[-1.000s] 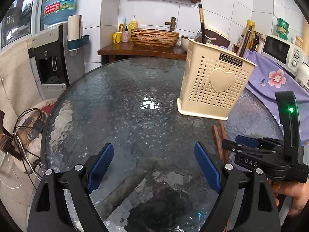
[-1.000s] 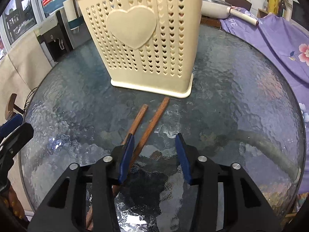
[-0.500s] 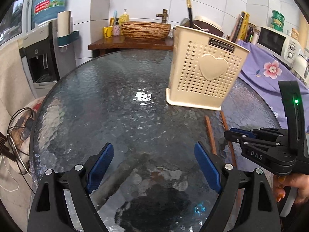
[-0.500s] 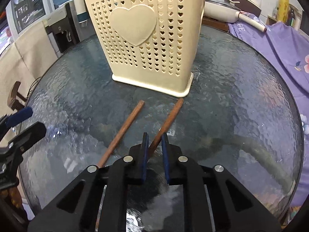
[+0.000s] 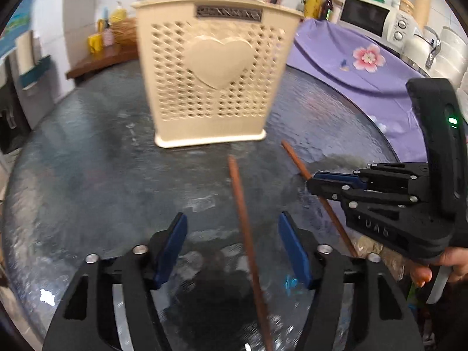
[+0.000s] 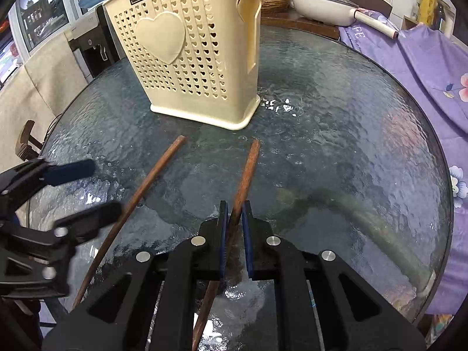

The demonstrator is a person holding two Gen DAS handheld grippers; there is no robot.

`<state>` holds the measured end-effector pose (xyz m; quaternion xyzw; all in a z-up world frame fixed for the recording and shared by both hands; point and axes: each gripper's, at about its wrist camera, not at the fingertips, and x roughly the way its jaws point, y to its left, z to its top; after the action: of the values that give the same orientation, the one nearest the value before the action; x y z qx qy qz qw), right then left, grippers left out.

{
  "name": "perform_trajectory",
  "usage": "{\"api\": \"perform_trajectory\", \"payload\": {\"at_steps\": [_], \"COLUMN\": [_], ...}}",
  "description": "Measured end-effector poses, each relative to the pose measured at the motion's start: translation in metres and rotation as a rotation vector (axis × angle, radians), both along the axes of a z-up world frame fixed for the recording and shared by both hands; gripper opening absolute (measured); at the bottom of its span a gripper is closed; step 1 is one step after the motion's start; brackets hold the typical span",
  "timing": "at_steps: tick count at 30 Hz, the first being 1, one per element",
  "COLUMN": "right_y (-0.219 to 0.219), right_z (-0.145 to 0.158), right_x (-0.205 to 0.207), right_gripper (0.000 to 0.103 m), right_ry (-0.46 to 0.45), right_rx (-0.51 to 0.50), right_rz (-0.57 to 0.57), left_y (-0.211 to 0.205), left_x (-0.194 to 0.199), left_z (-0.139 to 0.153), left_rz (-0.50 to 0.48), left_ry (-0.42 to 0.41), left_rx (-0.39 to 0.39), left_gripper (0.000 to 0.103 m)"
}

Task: Organize utensils
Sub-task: 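Grasp a wooden chopstick with the left tool while the right tool grasps the other, then lift both wooden chopsticks upright and carry them above the cream holder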

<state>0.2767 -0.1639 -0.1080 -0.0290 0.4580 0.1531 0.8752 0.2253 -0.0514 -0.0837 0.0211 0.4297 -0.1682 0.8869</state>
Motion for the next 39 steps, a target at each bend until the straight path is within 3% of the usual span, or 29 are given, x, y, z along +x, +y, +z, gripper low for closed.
{"api": "perform_trajectory", "payload": {"at_steps": [12,21,35,39], "right_y": [-0.003,0.009,0.012,0.009], "right_z": [0.002,0.003,0.000,0.000], "right_x": [0.012,0.025,0.012,0.011], "right_gripper": [0.011,0.011,0.009,0.009], "right_ry": [0.012,-0.001,-0.025,-0.021], "right_rx": [0.006,-0.019,-0.032,0.006], "right_rz": [-0.030,-0.072,-0.081,-0.087], "left_y": [-0.025,-0.029,-0.028,-0.030], "left_x": [0.028,0.033,0.024,0.024], "left_z": [-0.014,-0.014,-0.016,-0.015], "left_rz": [-0.005,0.020,0.020,0.019], "left_ry": [0.023,-0.003,-0.023,-0.021], "left_rx": [0.089,0.114,0.106,0.099], "left_gripper": [0.023,0.009,0.007,0.007]}}
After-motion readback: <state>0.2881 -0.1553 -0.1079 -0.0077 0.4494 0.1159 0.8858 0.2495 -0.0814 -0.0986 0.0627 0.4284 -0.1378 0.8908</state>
